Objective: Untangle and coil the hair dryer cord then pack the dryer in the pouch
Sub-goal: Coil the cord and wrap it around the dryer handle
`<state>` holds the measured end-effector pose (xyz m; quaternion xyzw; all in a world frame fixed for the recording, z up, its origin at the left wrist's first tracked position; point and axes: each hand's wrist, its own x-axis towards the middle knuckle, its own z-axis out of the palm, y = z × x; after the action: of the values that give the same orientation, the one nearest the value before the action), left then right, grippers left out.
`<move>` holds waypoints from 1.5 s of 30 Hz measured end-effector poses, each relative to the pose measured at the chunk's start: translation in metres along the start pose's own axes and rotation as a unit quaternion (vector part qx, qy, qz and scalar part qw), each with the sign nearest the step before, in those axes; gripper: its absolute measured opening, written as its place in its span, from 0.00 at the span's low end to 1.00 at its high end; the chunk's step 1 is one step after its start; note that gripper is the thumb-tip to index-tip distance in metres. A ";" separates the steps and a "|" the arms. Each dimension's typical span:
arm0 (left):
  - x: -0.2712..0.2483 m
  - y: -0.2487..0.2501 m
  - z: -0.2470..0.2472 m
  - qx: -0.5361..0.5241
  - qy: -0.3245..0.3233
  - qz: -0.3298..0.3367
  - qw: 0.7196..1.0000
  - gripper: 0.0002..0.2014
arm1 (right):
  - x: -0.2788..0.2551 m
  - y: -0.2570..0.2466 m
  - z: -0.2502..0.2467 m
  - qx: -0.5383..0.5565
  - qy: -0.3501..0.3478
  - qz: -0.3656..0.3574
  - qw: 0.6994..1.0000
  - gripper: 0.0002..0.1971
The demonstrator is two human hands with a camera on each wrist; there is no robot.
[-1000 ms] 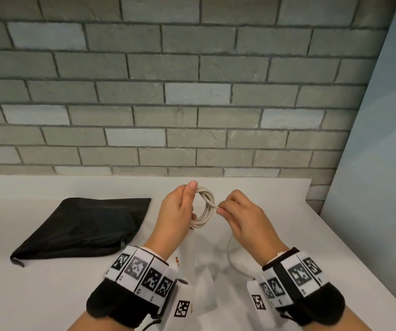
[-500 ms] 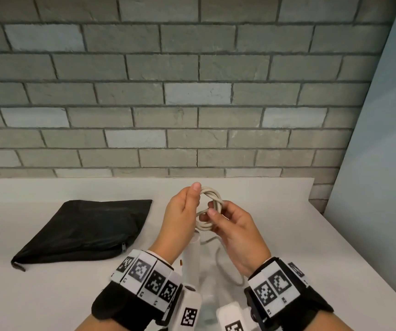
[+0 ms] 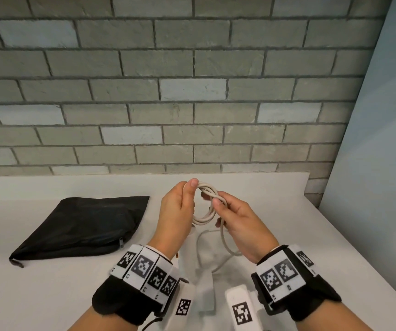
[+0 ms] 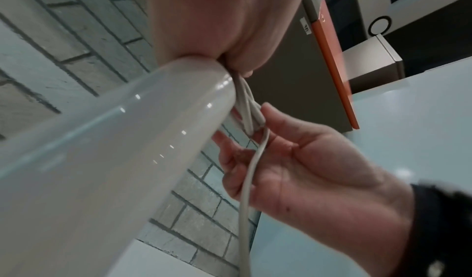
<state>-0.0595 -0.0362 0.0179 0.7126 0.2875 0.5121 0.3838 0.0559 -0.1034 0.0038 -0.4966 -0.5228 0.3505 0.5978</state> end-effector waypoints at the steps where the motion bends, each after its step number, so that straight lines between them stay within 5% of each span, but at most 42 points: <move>1: 0.000 0.000 0.000 -0.005 -0.003 -0.008 1.000 0.17 | 0.000 0.002 -0.003 -0.002 -0.005 0.000 1.000 0.14; 5: 0.002 -0.003 -0.002 -0.053 -0.006 -0.050 0.997 0.19 | -0.007 0.007 -0.009 0.037 0.023 -0.045 0.998 0.11; 10: 0.001 -0.002 0.000 -0.080 -0.038 -0.059 0.994 0.19 | -0.002 0.020 -0.010 -0.186 0.156 -0.115 0.963 0.09; 15: -0.001 0.001 0.004 -0.058 -0.035 -0.031 0.997 0.19 | 0.001 0.009 0.006 0.056 0.089 -0.013 0.994 0.10; 19: 0.001 -0.002 0.003 0.001 0.019 0.007 1.000 0.17 | -0.002 0.001 0.007 0.339 -0.015 0.063 0.939 0.15; 26: 0.000 -0.004 0.007 0.066 0.028 0.057 0.996 0.18 | 0.001 0.002 0.012 0.288 0.015 0.094 0.953 0.09; 32: 0.001 -0.005 0.006 0.078 0.035 0.065 0.994 0.18 | 0.001 -0.006 0.014 0.381 -0.011 0.092 0.920 0.11; 35: 0.002 -0.007 0.008 0.063 0.027 0.053 0.996 0.17 | -0.001 -0.009 0.018 0.323 -0.009 0.074 0.943 0.13; 39: 0.002 -0.007 0.006 0.066 0.037 0.055 0.996 0.17 | -0.002 0.000 0.012 0.108 0.051 0.058 0.991 0.26; 42: 0.005 -0.010 0.002 0.066 0.053 0.042 0.995 0.17 | -0.013 0.007 -0.003 0.016 0.059 0.063 0.996 0.20; 45: 0.007 -0.011 0.005 0.072 0.058 0.039 0.995 0.18 | -0.027 0.011 -0.019 0.061 0.041 0.074 0.995 0.13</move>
<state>-0.0531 -0.0262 0.0116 0.7183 0.3176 0.5449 0.2939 0.0696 -0.1300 -0.0134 -0.5109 -0.4371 0.4041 0.6202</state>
